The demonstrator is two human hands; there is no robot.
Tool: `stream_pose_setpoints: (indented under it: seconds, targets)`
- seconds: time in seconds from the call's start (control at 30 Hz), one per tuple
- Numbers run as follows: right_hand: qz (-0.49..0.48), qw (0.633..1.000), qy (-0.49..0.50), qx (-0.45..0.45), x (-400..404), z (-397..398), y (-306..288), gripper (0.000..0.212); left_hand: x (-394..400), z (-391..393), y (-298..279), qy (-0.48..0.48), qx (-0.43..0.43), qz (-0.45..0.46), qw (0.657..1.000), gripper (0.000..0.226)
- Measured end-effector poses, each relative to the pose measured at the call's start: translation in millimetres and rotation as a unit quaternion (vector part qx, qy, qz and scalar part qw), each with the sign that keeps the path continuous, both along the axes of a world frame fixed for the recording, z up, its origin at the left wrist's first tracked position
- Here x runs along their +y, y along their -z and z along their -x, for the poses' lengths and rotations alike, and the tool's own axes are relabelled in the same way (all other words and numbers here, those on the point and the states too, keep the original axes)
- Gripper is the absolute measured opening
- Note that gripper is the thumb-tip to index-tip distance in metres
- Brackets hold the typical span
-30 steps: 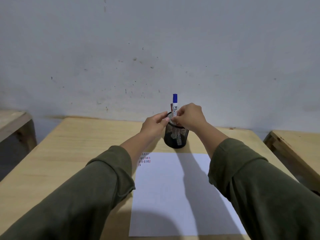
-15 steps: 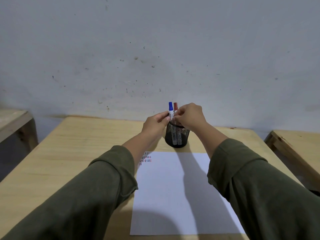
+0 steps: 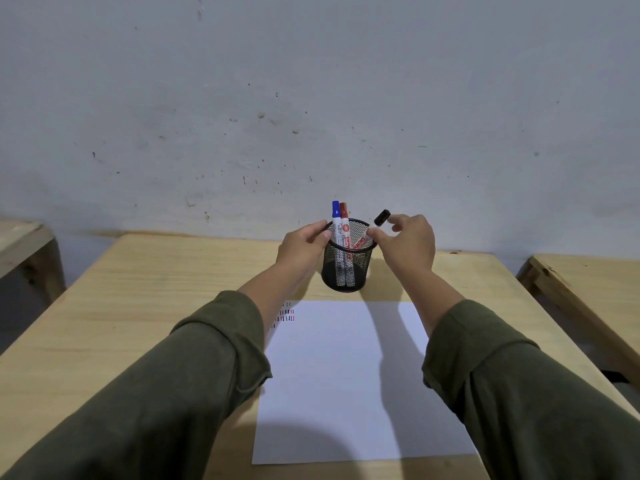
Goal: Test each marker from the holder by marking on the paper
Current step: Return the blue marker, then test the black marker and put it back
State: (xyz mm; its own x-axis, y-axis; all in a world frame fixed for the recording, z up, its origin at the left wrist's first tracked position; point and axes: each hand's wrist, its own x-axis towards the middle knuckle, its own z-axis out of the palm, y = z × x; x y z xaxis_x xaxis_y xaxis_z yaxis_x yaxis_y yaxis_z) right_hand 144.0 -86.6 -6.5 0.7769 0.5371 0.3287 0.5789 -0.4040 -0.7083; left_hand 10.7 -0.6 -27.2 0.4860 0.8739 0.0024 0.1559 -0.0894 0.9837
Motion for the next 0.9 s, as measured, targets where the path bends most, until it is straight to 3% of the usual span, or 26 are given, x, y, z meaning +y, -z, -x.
stream_pose_setpoints:
  seconds: [0.17,0.57,0.7,0.9]
  targets:
    - [-0.023,0.999,-0.036,0.029,3,5,-5,0.033,0,0,-1,-0.003,0.007,-0.008,1.000,0.036]
    - [-0.031,0.994,-0.083,0.069,15,5,-2,0.023,0,1,-1,-0.003,0.008,-0.007,1.000,0.035]
    - [-0.091,0.987,-0.097,0.095,14,6,-12,0.023,-2,2,-4,-0.005,0.024,-0.012,1.000,0.038]
    - [-0.189,0.967,-0.125,0.114,4,10,-49,0.006,-14,14,-25,-0.083,0.003,-0.068,0.994,0.036]
